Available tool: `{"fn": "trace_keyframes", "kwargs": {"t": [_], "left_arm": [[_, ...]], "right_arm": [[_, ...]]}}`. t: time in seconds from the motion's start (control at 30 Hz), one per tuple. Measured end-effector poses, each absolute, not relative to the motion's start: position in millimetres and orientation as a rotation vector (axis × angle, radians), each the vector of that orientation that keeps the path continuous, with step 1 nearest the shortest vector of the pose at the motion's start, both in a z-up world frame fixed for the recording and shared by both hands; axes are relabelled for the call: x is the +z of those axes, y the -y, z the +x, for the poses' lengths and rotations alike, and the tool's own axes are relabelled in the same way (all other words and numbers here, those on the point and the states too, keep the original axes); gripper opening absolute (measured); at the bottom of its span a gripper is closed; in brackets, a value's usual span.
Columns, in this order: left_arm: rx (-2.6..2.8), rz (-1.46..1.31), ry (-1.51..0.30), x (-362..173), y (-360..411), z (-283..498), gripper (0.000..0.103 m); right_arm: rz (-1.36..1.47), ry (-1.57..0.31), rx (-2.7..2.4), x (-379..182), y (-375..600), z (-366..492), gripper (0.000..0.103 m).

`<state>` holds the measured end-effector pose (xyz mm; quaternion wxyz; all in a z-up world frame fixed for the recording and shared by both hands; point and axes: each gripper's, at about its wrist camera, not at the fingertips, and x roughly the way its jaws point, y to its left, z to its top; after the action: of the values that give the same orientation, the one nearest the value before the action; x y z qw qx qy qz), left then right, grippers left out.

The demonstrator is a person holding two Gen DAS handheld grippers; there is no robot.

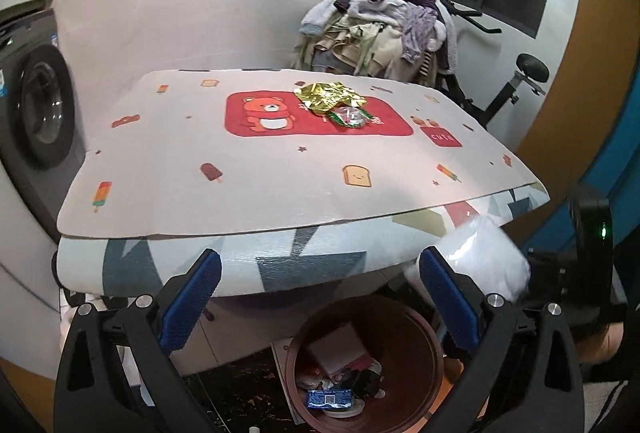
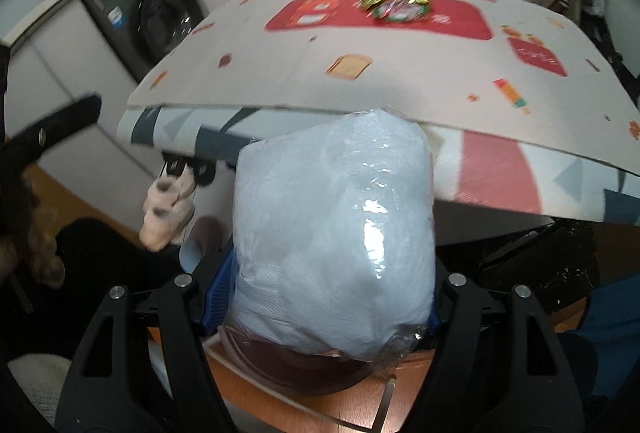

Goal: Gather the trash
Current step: 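Hold the white bag over the bin with the right tool, then lower the white bag into the bin and open the right tool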

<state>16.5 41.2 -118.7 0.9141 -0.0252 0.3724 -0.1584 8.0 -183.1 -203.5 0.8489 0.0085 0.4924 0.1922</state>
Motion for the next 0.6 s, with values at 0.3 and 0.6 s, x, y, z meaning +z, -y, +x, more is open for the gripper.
{"fn": "trace_keyframes", "kwargs": {"t": [0.3,0.6], "left_arm": [[-0.313,-0.056,-0.779,-123.2,-44.9,16.2,0.097],[-0.309,-0.057,-0.796,-129.1,-44.8,17.1,0.097]], "right_arm": [[-0.010,-1.120,0.428,-222.3,170.8,9.6,0.072],[0.000,-1.226,0.434,-245.0,169.9,11.3,0.073]]}}
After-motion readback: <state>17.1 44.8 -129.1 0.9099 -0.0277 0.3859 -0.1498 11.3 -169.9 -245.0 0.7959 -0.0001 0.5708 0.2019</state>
